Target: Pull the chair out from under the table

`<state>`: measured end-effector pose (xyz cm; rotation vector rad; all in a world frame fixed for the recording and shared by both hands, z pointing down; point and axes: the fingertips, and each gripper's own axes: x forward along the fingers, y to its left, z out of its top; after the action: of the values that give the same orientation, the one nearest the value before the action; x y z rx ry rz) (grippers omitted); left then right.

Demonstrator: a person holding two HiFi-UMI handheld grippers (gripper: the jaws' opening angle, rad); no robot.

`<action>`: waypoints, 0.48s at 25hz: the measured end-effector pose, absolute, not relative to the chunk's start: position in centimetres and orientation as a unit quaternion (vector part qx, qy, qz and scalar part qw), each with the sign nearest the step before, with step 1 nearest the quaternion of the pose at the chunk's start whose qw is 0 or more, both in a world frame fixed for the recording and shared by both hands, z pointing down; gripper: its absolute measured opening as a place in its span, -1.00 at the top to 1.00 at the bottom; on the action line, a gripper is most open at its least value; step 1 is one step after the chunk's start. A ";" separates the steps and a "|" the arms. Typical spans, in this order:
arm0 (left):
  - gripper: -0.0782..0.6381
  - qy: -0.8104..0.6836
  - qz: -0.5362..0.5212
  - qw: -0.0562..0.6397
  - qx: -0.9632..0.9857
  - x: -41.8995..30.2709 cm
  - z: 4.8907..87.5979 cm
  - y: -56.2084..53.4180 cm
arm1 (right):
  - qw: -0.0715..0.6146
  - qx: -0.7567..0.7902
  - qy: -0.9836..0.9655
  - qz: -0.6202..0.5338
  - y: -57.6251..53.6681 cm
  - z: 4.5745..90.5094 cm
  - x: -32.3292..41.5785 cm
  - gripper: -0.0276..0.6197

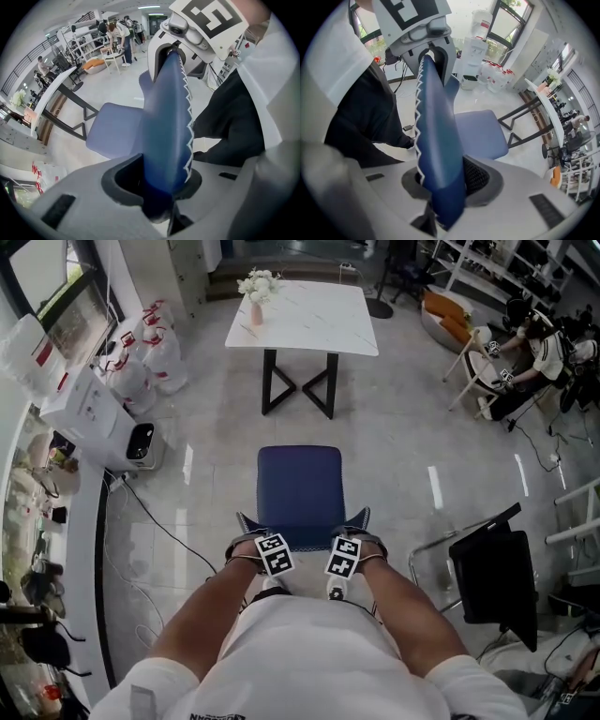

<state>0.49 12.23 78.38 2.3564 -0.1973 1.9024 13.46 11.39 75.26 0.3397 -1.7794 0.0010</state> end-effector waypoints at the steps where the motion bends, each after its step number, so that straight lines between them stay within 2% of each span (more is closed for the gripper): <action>1: 0.46 -0.064 0.627 0.055 0.775 0.4 78.3 12.3 | 0.616 0.144 -0.774 0.004 11.5 75.2 13.4 0.54; 12: 0.46 -0.038 0.631 0.069 0.772 0.3 77.4 12.4 | 0.613 0.109 -0.781 0.043 11.7 74.4 13.1 0.55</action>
<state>0.29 12.41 77.44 2.3230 -0.1149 1.9007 13.13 11.74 74.37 0.2513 -1.8009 0.0997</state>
